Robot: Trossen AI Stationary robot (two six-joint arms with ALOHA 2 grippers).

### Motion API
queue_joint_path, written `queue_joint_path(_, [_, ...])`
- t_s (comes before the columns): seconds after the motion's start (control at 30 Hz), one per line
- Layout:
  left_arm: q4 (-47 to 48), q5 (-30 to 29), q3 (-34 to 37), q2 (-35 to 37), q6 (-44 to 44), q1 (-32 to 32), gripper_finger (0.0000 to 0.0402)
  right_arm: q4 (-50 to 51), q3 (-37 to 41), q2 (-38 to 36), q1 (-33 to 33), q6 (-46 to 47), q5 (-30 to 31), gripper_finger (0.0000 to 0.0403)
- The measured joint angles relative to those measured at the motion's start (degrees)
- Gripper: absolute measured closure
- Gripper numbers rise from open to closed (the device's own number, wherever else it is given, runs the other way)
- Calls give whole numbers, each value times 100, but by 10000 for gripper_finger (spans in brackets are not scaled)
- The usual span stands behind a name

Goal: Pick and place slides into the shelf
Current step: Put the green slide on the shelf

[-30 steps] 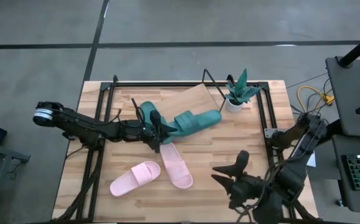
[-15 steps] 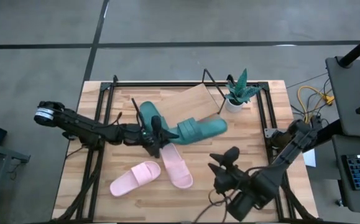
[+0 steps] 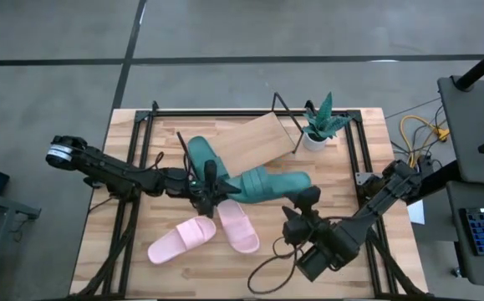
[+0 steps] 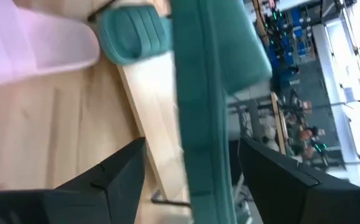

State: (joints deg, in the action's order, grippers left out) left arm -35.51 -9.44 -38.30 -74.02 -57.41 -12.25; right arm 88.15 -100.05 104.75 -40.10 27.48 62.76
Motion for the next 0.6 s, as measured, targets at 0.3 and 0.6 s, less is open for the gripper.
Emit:
queue_joint_path(0.3, [-203, 149, -31, 0, 0, -14, 384, 191, 0, 18, 303, 258, -468, 164])
queue_joint_path(0.6, [-221, 234, -11, 2, 6, -18, 381, 184, 0, 13, 444, 248, -428, 252])
